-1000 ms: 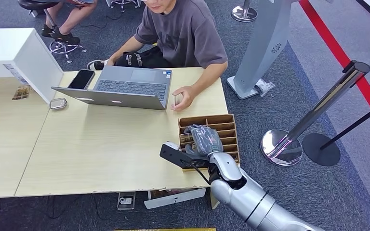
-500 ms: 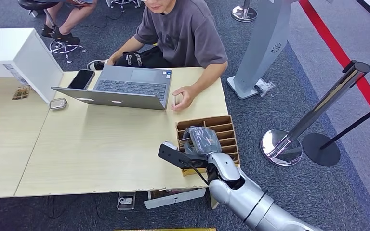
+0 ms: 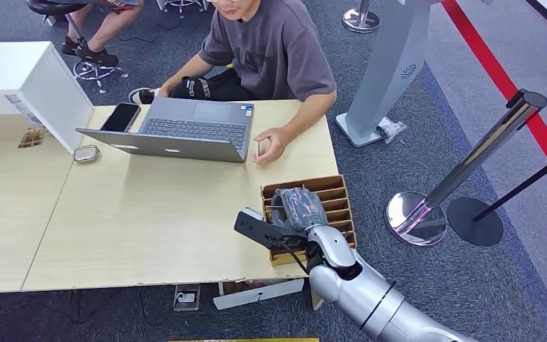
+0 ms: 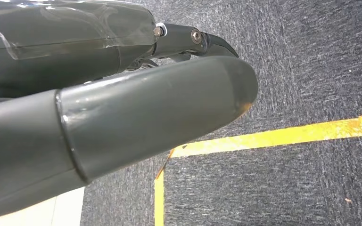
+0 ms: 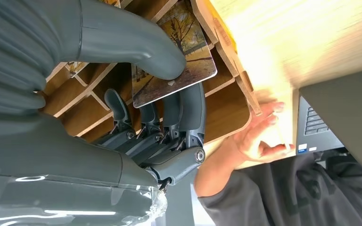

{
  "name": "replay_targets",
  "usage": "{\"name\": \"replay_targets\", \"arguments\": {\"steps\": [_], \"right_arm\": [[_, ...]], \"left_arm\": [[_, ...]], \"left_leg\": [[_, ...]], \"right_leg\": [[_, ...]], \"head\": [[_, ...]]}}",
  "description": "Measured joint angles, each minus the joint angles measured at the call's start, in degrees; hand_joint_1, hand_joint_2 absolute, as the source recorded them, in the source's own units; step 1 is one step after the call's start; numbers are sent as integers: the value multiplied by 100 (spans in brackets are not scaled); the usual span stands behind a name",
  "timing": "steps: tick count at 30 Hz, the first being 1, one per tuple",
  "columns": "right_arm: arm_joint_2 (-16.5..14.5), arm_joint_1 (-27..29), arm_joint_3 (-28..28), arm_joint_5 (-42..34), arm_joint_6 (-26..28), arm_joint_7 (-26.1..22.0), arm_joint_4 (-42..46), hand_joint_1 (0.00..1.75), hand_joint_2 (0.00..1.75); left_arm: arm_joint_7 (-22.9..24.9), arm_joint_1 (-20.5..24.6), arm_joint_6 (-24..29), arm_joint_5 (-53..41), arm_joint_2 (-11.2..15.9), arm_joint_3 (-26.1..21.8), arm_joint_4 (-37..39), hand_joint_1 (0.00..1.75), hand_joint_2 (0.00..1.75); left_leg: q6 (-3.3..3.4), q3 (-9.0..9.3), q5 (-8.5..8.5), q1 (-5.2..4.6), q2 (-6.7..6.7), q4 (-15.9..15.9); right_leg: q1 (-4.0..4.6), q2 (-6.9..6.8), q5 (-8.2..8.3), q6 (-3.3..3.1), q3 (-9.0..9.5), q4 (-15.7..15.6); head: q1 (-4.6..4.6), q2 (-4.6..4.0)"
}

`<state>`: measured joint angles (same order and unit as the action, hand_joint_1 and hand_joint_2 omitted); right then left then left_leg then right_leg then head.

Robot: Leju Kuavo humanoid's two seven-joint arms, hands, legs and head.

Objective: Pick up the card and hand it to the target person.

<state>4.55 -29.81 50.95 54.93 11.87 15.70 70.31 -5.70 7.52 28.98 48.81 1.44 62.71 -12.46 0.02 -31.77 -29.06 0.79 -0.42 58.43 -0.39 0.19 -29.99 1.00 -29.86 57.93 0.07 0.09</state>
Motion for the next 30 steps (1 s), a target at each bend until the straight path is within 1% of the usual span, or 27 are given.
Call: {"name": "replay_targets", "arguments": {"steps": [6,15,30], "right_arm": [[0,0,-3,-115,5,-20,0,140,175],[11,-2,-17,-364,-26,-87,80,142,175],[180,-286,-44,-325,-318,-23,780,145,175]], "left_arm": [[-2,0,2,-1,-2,0,0,0,0],[-4,0,-4,-2,-2,0,0,0,0],[-31,-1,-15,-3,-2,0,0,0,0]], "left_leg": [[0,1,0,0,0,0],[0,1,0,0,0,0],[0,1,0,0,1,0]], "right_leg": [[0,1,0,0,0,0],[0,1,0,0,0,0],[0,2,0,0,-1,0]], "head": [[0,0],[0,0],[0,0]]}}
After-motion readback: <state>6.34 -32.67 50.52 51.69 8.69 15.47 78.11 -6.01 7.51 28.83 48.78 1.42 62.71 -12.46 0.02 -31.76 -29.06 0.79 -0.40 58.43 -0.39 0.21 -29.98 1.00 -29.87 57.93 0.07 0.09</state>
